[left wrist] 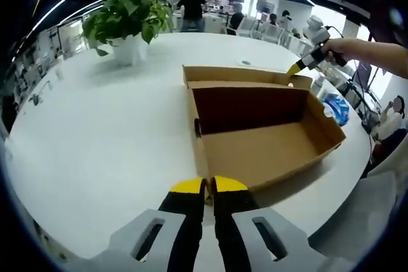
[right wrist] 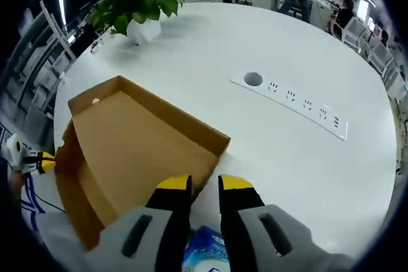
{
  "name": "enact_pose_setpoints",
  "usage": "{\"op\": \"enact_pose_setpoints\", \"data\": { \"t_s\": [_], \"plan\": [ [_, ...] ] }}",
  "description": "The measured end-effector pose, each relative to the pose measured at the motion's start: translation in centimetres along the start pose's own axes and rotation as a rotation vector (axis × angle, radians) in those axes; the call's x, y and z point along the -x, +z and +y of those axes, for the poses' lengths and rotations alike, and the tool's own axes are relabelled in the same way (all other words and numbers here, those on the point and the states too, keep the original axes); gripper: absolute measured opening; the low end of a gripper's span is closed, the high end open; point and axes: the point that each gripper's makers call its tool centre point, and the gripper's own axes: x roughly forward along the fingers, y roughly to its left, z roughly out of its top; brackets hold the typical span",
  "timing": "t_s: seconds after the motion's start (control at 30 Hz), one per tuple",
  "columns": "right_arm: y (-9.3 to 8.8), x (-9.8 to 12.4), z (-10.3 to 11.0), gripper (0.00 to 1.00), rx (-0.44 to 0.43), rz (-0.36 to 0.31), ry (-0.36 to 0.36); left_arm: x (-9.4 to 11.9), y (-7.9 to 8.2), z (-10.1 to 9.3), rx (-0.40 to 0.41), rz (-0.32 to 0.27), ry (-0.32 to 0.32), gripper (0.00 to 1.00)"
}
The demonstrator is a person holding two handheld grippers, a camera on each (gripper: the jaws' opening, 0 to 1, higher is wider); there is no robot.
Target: Operate the shoe box by opening the lid, removing the specified soft item, and placing it in the target area until the item is outside and the box remains undamaged.
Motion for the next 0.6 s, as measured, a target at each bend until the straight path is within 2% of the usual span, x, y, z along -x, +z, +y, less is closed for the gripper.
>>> {"op": "enact_pose_setpoints", "data": {
  "t_s": [0.07, 0.2, 0.6],
  "plan": [
    [-0.5, -0.3, 0.0, 0.08, -0.028, 0.017, -0.012, 0.0, 0.0, 0.0, 0.001, -0.001, 0.001, 0.01],
    [-0.7, -0.5, 0.2, 0.08, -0.076, 0.012, -0.014, 0.0, 0.0, 0.0, 0.002, -0.001, 0.001, 0.01],
    [-0.3, 0.5, -0.1, 0.01, -0.106, -0.021, -0.052, 0.0, -0.1, 0.0, 0.006, -0.007, -0.002, 0.01]
  ]
}}
